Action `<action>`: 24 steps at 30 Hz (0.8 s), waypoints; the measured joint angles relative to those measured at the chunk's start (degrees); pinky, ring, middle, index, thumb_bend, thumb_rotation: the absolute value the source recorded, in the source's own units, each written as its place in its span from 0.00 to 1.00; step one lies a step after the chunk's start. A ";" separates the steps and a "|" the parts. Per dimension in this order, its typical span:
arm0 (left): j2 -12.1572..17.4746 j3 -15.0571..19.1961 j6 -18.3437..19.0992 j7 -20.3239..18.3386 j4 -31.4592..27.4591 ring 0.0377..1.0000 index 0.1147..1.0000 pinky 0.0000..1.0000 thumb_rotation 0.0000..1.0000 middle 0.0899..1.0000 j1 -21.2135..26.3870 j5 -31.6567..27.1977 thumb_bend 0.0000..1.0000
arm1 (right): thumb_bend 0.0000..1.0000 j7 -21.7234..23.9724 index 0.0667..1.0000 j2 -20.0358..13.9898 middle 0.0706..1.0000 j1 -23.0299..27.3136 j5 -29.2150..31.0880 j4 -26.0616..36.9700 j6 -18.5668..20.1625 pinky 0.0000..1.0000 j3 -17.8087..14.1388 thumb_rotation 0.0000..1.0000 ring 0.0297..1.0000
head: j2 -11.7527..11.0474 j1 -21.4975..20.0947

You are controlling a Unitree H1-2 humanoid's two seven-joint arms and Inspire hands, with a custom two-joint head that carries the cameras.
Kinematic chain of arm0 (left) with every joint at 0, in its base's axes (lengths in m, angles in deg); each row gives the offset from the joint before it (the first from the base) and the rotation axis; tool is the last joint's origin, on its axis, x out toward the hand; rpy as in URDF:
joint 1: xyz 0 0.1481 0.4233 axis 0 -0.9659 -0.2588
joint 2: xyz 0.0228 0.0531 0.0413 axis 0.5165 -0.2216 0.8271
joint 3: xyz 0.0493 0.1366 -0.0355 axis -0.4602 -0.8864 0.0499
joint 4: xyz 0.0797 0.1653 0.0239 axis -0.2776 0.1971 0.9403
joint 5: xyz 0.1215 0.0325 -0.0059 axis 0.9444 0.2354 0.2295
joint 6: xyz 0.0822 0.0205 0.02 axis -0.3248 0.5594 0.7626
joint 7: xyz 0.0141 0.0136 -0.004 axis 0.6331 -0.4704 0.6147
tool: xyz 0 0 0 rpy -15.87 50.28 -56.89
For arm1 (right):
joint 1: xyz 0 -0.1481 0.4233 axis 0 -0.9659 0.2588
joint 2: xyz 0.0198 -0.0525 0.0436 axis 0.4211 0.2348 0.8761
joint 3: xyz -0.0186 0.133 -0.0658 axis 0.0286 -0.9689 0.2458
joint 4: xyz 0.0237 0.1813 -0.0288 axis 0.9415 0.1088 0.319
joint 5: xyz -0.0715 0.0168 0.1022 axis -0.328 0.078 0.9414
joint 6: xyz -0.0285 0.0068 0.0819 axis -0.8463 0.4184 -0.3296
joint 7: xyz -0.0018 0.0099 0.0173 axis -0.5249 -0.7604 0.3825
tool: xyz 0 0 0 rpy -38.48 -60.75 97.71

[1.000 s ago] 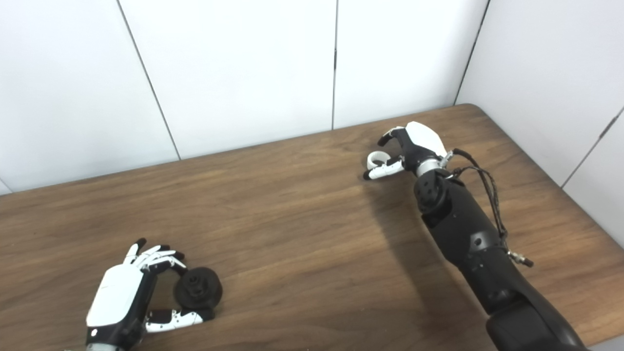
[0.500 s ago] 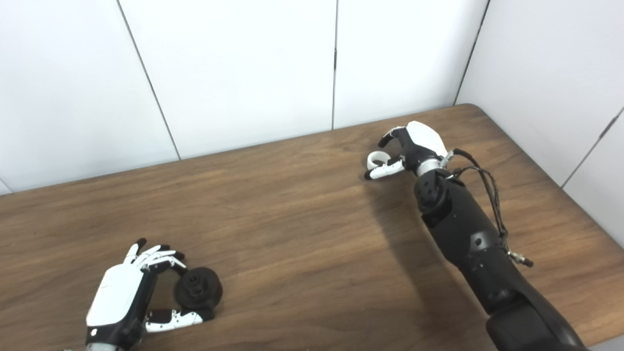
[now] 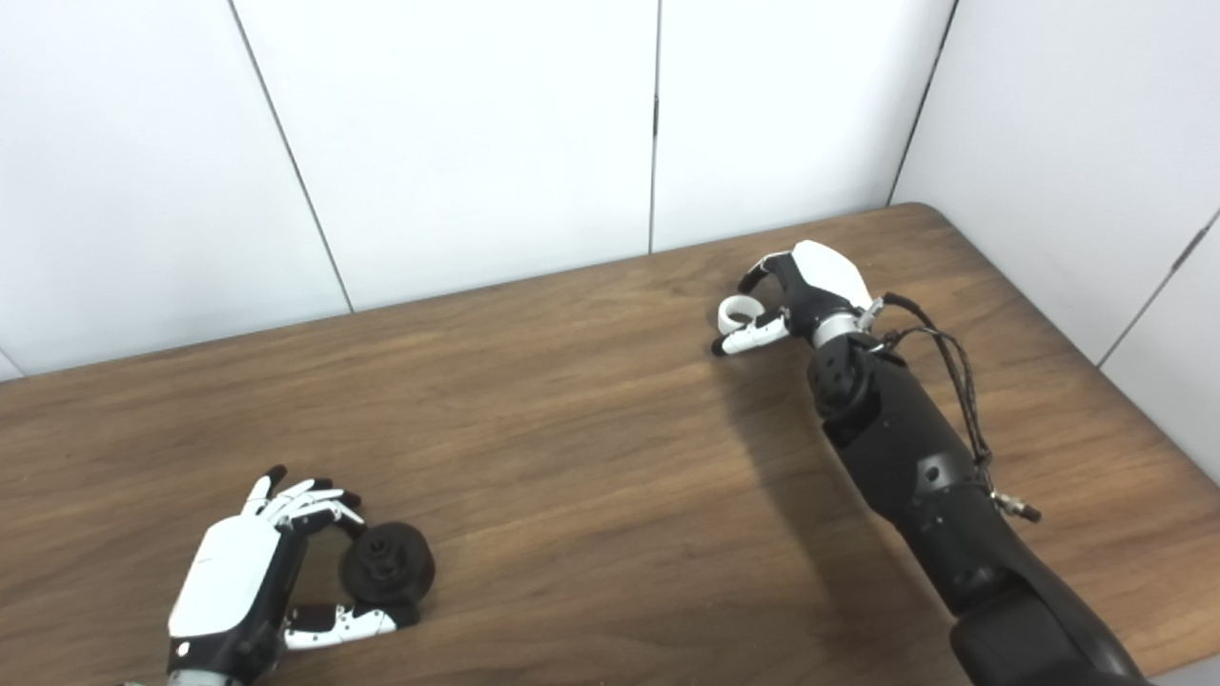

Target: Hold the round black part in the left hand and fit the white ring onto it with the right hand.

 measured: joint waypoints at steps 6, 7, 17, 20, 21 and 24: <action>0.06 0.06 0.04 -0.16 -0.23 0.85 0.42 1.00 0.05 0.72 0.00 0.09 0.52 | 0.79 0.00 0.63 0.00 0.87 0.00 0.05 -0.33 0.00 0.90 0.00 0.26 0.94 | 0.00 -0.09; 0.06 0.06 0.04 -0.18 -0.23 0.85 0.42 1.00 0.05 0.72 0.00 0.09 0.52 | 0.79 0.00 0.63 0.00 0.88 -0.03 0.06 -0.38 0.00 0.91 0.00 0.26 0.94 | 0.00 -0.09; 0.11 0.06 0.00 -0.18 -0.23 0.85 0.42 1.00 0.05 0.72 0.00 0.09 0.52 | 0.78 0.00 0.62 -0.14 0.86 -0.41 0.12 -0.27 -0.18 0.91 -0.01 0.26 0.93 | 0.18 -0.18; 0.12 0.06 0.00 -0.19 -0.23 0.85 0.42 1.00 0.05 0.72 0.00 0.08 0.52 | 0.77 0.01 0.62 -0.16 0.86 -0.75 0.12 0.12 -0.14 0.91 -0.01 0.27 0.93 | 0.26 -0.18; 0.12 0.06 0.00 -0.19 -0.23 0.85 0.42 1.00 0.05 0.72 0.00 0.08 0.52 | 0.77 0.04 0.62 -0.16 0.86 -0.81 0.12 0.19 -0.12 0.90 -0.01 0.26 0.93 | 0.26 -0.18; 0.12 0.06 0.00 -0.22 -0.23 0.85 0.42 1.00 0.05 0.72 0.00 0.08 0.52 | 0.77 0.05 0.61 -0.17 0.85 -0.90 0.14 0.33 -0.13 0.88 -0.02 0.25 0.91 | 0.26 0.00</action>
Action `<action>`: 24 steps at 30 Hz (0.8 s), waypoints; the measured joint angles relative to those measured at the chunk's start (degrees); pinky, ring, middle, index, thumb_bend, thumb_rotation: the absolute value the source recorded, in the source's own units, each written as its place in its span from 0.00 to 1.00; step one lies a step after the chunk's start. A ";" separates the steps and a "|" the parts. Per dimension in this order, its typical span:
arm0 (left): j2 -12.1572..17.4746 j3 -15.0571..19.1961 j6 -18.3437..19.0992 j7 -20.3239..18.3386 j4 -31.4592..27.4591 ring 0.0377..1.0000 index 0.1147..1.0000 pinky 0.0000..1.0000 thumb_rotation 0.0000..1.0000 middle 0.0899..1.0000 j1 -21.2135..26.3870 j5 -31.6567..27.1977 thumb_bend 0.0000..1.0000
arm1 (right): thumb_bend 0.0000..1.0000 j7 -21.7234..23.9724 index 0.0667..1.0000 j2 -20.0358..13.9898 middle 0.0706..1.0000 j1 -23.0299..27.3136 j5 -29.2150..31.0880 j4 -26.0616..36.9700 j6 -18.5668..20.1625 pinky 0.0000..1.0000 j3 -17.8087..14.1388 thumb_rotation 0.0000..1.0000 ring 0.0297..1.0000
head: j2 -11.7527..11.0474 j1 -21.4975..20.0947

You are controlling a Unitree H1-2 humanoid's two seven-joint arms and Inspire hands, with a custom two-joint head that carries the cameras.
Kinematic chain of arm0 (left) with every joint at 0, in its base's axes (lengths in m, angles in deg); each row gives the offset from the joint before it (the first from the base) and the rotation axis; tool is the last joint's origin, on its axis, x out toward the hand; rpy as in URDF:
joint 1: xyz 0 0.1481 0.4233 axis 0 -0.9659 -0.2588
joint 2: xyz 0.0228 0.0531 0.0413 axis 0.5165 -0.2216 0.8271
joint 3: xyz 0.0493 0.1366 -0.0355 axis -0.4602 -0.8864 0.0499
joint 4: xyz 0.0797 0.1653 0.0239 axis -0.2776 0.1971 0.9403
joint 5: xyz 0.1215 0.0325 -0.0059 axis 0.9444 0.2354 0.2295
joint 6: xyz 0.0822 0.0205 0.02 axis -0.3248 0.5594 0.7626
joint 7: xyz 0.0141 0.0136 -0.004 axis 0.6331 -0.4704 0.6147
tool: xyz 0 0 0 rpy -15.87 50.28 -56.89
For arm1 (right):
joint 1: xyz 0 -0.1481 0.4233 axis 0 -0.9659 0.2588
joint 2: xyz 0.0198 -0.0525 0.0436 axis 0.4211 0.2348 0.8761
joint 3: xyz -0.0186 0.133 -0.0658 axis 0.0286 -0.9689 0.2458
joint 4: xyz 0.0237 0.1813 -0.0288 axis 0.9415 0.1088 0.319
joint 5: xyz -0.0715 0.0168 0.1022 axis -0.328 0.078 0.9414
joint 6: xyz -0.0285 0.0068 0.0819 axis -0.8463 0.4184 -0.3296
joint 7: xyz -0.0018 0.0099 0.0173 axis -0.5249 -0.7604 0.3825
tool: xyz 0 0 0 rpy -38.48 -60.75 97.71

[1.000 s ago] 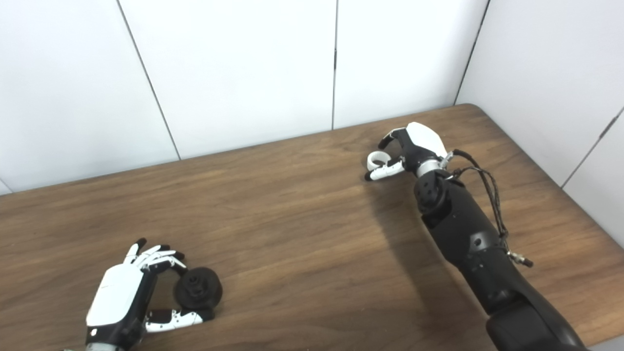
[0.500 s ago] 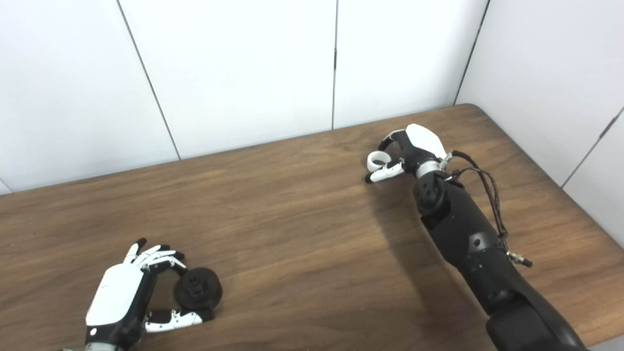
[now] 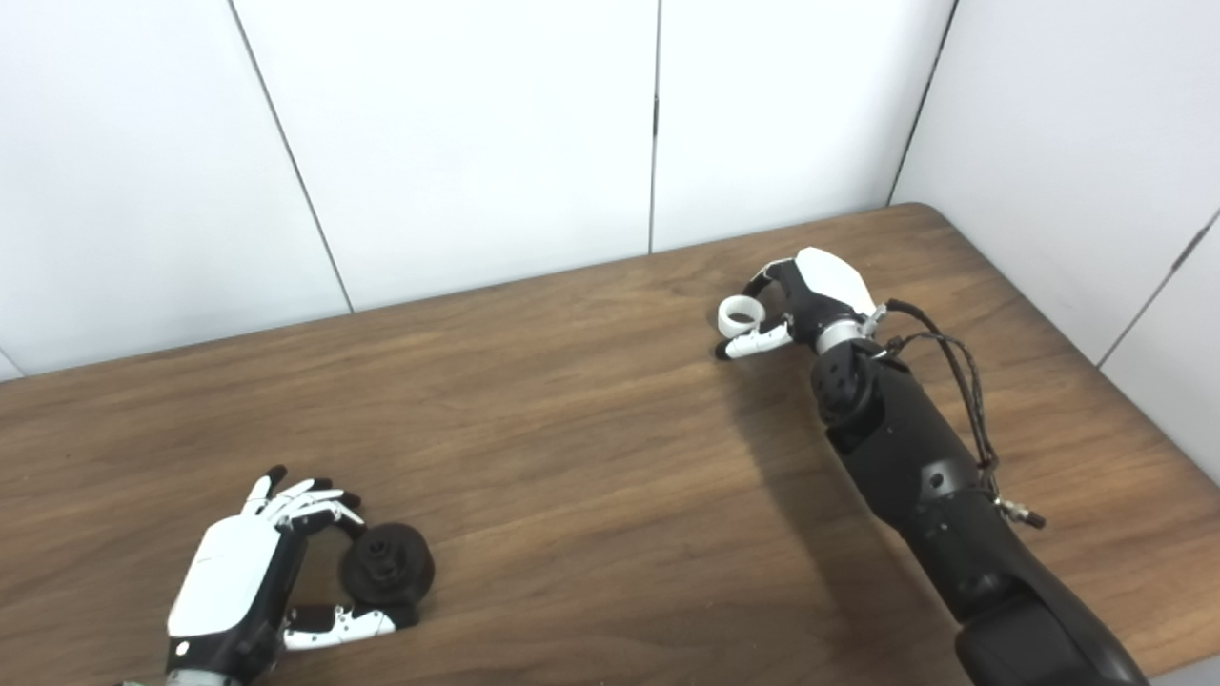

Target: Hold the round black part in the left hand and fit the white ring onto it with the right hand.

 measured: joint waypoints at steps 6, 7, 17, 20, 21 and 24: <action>0.01 -0.01 -0.05 0.06 0.00 0.85 0.42 1.00 0.05 0.72 0.00 0.02 0.52 | 0.58 -0.12 0.48 0.01 0.80 -0.03 0.28 0.07 -0.14 0.95 -0.19 0.16 0.90 | 0.00 0.00; 0.02 0.00 -0.06 0.04 0.00 0.85 0.42 1.00 0.05 0.72 0.00 0.01 0.52 | 0.55 -0.25 0.47 0.03 0.79 -0.07 0.62 0.24 -0.29 0.97 -0.30 0.15 0.91 | 0.17 0.61; 0.85 0.32 -0.53 -1.13 -0.69 0.85 0.42 1.00 0.05 0.72 -0.04 -0.05 0.52 | 0.52 -1.42 0.45 0.20 0.80 -0.23 1.27 0.96 -0.47 1.00 -0.51 0.13 0.94 | 0.44 0.35; 0.96 0.33 -0.62 -1.17 -0.72 0.85 0.42 1.00 0.05 0.72 -0.04 -0.04 0.52 | 0.52 -1.70 0.45 0.21 0.80 -0.35 1.32 0.96 -0.66 1.00 -0.52 0.13 0.94 | 0.44 0.35; 0.97 0.33 -0.62 -1.18 -0.73 0.85 0.42 1.00 0.05 0.72 -0.04 -0.04 0.52 | 0.52 -1.80 0.45 0.21 0.80 -0.40 1.38 0.96 -0.71 1.00 -0.53 0.13 0.95 | 0.44 0.27; 0.97 0.34 -0.62 -1.27 -0.77 0.85 0.42 1.00 0.05 0.72 -0.04 -0.04 0.52 | 0.52 -2.01 0.45 0.21 0.81 -0.51 1.64 0.96 -0.74 1.00 -0.55 0.13 0.96 | 0.53 0.18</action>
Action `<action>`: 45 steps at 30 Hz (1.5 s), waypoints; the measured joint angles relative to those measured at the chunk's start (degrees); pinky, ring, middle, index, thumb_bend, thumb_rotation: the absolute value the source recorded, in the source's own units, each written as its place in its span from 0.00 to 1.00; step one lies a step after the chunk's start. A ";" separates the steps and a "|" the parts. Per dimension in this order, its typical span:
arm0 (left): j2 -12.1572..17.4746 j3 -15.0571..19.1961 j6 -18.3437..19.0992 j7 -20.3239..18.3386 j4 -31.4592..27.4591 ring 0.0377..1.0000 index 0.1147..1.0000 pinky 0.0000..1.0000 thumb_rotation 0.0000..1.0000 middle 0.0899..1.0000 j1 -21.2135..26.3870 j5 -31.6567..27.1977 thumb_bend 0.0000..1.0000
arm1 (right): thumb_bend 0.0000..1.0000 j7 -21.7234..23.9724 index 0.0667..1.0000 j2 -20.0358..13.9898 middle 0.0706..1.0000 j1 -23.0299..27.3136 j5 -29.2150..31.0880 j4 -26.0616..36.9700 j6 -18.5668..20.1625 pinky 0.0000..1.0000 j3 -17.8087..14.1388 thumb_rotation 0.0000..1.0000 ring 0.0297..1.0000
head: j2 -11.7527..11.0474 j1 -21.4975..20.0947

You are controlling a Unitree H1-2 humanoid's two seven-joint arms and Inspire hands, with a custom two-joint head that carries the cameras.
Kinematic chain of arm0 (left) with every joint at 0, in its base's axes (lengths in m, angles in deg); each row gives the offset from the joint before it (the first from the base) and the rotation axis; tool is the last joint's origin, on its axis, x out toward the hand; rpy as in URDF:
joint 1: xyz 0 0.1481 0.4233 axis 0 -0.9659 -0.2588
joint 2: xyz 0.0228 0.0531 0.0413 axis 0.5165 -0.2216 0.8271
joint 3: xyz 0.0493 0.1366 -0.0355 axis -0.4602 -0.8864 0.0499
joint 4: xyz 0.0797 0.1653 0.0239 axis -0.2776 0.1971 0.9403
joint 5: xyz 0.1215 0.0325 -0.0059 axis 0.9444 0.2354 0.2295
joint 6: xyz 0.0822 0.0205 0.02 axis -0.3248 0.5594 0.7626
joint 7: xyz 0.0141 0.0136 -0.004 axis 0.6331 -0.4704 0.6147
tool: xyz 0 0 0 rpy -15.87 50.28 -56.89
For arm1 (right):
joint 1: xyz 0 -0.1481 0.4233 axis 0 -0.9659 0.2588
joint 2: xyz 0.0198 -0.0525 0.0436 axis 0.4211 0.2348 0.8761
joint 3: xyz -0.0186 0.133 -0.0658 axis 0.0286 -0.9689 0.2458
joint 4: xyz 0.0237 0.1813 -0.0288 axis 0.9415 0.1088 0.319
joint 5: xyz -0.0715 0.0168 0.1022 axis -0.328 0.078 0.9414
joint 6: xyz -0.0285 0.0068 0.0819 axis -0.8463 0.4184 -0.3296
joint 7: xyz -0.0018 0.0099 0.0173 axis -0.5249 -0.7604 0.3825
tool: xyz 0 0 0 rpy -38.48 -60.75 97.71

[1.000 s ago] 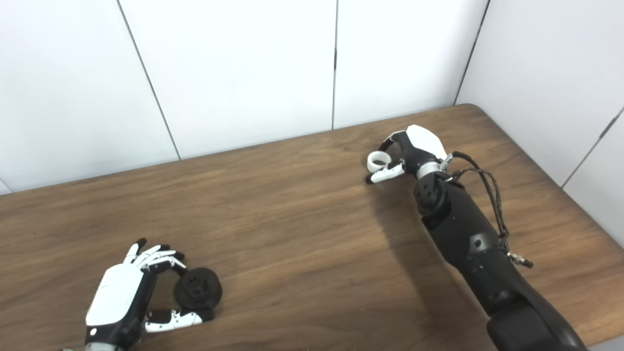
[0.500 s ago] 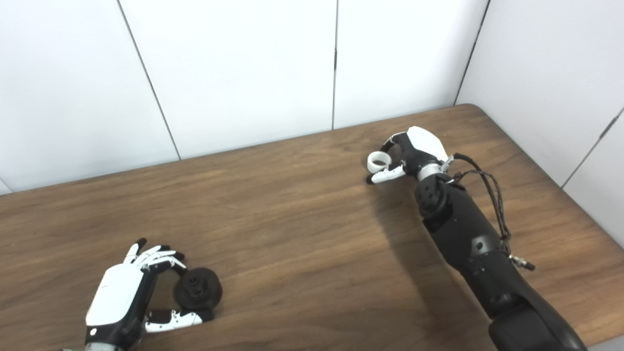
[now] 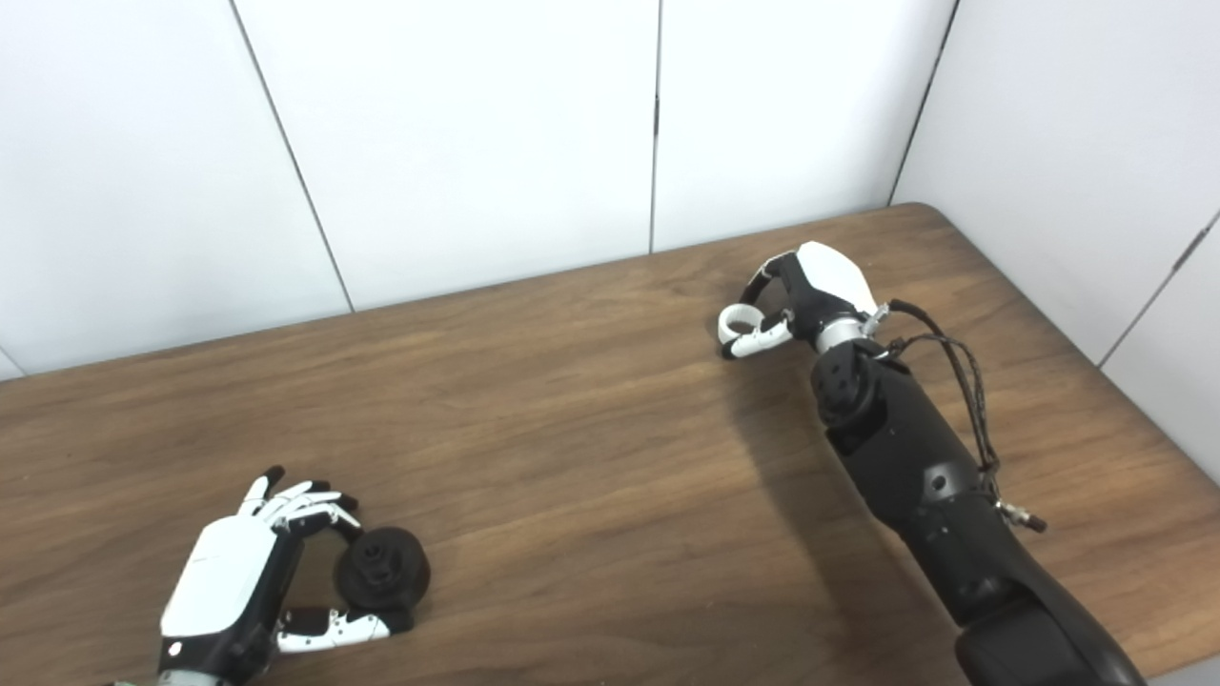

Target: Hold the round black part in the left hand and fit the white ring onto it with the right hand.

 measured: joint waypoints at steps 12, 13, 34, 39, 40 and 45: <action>-0.19 0.00 0.03 -0.22 -0.11 0.85 0.42 1.00 0.05 0.72 0.01 0.33 0.52 | 0.52 -0.21 0.45 -0.50 0.81 -2.63 0.59 3.70 -0.15 1.00 0.06 0.13 0.96 | 0.09 0.70; -0.19 0.00 0.07 -0.25 -0.15 0.85 0.42 1.00 0.05 0.72 0.01 0.41 0.52 | 0.52 0.00 0.45 -0.50 0.81 -3.03 0.58 4.46 -0.15 1.00 0.18 0.13 0.95 | 0.09 0.79; -2.80 -1.44 2.38 0.14 -0.56 0.85 0.42 1.00 0.05 0.73 -0.14 2.67 0.52 | 0.52 12.93 0.45 1.27 0.82 -6.25 -3.41 29.74 0.92 1.00 7.95 0.14 0.95 | 1.49 9.22; -3.75 -2.15 2.77 0.59 -0.56 0.86 0.42 1.00 0.05 0.73 -0.34 3.47 0.52 | 0.52 16.98 0.45 3.09 0.82 -6.69 -4.55 34.82 0.98 1.00 10.50 0.14 0.96 | 2.20 11.07; -3.87 -2.24 2.83 0.67 -0.56 0.86 0.42 1.00 0.05 0.73 -0.35 3.81 0.52 | 0.52 18.01 0.45 3.57 0.83 -6.92 -4.98 35.95 1.22 1.00 10.95 0.14 0.96 | 2.20 11.07; -4.87 -2.62 3.92 0.69 -0.58 0.87 0.42 1.00 0.05 0.74 -0.36 4.25 0.52 | 0.52 21.22 0.45 5.22 0.83 -7.81 -5.46 40.47 1.32 1.00 12.39 0.14 0.96 | 3.43 13.35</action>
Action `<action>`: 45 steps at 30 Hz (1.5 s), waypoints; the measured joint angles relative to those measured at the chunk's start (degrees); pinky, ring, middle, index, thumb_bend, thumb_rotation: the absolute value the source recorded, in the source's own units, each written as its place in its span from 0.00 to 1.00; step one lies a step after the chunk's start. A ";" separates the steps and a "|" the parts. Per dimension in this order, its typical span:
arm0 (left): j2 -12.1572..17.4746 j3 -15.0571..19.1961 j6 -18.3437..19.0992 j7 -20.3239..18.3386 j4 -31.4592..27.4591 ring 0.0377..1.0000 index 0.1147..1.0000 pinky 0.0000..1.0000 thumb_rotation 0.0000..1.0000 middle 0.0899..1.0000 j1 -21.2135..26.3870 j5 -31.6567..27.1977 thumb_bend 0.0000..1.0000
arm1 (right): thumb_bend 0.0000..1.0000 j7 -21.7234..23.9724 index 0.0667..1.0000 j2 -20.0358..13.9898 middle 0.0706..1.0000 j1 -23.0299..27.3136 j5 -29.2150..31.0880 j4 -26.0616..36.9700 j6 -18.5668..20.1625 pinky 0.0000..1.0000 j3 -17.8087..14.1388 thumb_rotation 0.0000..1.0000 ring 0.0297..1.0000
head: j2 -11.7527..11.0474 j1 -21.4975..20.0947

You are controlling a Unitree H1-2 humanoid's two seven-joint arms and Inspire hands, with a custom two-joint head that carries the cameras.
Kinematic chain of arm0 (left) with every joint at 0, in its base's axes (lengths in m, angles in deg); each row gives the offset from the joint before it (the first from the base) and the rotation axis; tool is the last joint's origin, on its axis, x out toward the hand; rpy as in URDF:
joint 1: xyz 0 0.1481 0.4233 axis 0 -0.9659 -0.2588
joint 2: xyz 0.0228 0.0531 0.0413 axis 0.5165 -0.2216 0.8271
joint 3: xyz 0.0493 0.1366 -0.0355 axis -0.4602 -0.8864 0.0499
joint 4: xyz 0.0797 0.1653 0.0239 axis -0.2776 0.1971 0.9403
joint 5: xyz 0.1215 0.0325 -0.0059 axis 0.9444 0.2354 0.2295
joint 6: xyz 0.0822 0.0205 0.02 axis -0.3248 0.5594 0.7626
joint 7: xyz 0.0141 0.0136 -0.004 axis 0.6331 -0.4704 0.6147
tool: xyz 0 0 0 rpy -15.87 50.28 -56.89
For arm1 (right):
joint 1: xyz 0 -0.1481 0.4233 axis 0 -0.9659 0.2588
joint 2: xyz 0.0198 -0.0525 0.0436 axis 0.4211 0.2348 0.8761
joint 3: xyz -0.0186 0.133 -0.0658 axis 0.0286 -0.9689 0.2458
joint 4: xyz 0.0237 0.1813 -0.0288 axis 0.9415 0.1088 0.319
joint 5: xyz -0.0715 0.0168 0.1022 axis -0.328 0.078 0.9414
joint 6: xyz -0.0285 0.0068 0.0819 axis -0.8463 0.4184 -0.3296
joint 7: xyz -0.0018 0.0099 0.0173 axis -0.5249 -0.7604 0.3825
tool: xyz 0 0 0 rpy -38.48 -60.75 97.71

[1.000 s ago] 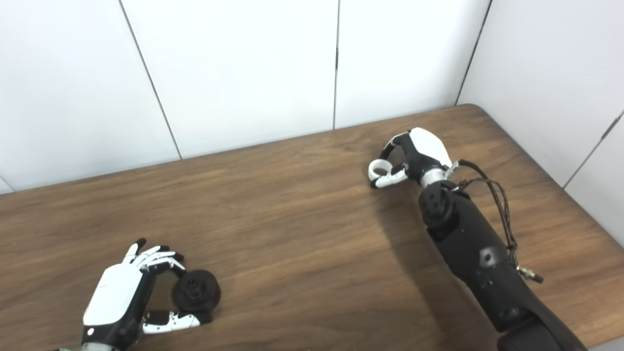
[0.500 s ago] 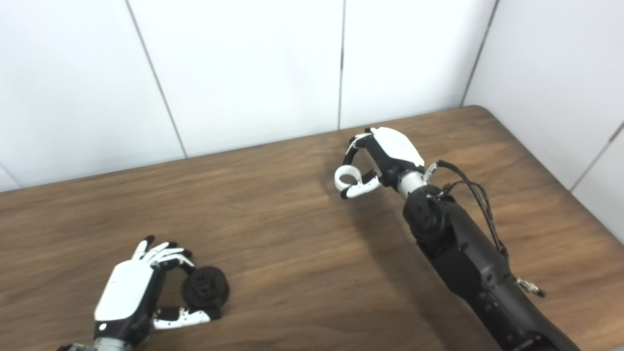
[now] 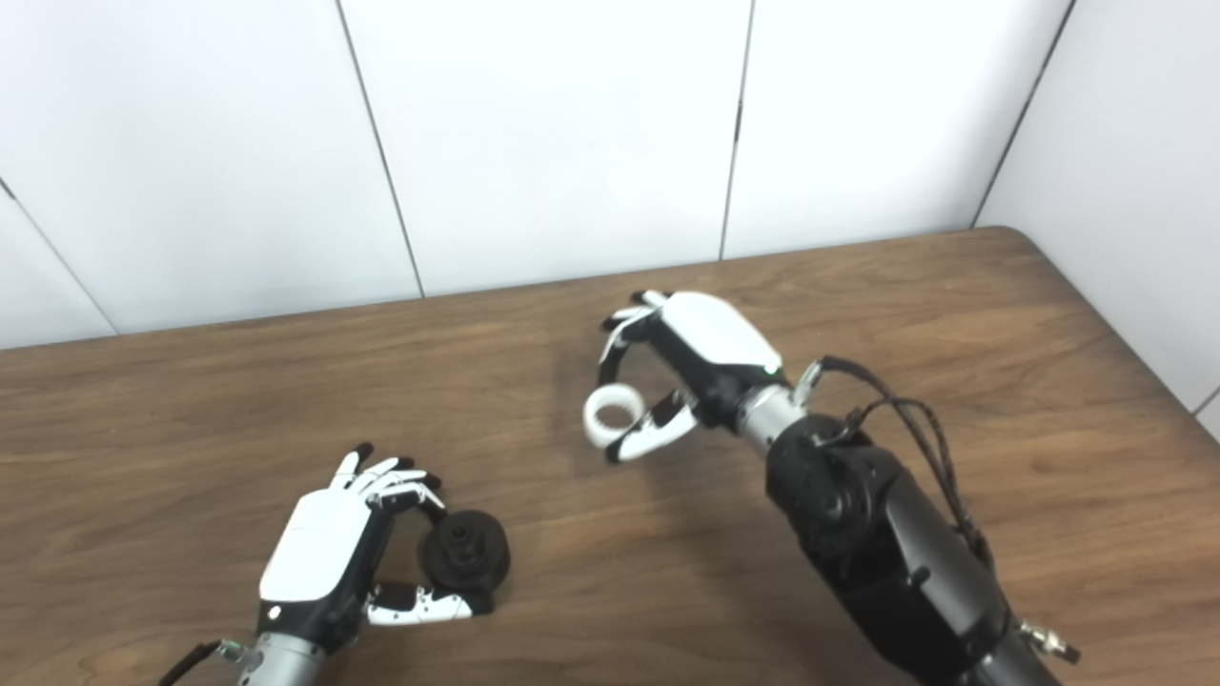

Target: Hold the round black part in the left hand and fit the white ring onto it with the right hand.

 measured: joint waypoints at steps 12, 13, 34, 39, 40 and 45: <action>-1.52 -1.08 1.13 0.30 -0.12 0.87 0.42 1.00 0.06 0.74 -0.15 1.19 0.52 | 0.52 6.83 0.45 1.36 0.85 -0.64 -1.80 7.51 -0.02 1.00 1.26 0.14 0.96 | 2.20 4.05; -1.57 -1.15 1.20 0.35 -0.13 0.87 0.42 1.00 0.06 0.74 -0.15 1.37 0.52 | 0.52 7.43 0.45 1.72 0.86 -0.87 -1.83 7.58 -0.02 1.00 1.45 0.14 0.97 | 2.20 4.05; -3.34 -3.11 3.01 0.19 -1.58 0.87 0.42 1.00 0.06 0.74 -1.32 3.75 0.52 | 0.52 12.18 0.45 5.45 0.89 -3.93 -2.22 10.15 -0.02 1.00 3.00 0.13 1.00 | 3.34 5.54; -3.75 -3.50 3.59 0.03 -1.85 0.87 0.42 1.00 0.06 0.74 -1.46 4.37 0.52 | 0.52 12.20 0.45 5.97 0.90 -4.31 -2.16 9.03 -0.56 1.00 3.16 0.13 1.00 | 3.52 5.63; -3.83 -3.56 3.68 0.04 -1.85 0.87 0.42 1.00 0.06 0.73 -1.49 4.39 0.52 | 0.52 12.17 0.45 6.18 0.90 -4.30 -2.15 8.48 -0.93 1.00 3.23 0.13 1.00 | 3.52 5.63; -3.88 -3.74 3.86 0.23 -1.85 0.86 0.42 1.00 0.06 0.73 -1.49 4.41 0.52 | 0.52 12.12 0.45 7.10 0.90 -4.35 -2.35 6.35 -1.24 1.00 3.88 0.13 1.00 | 3.61 5.72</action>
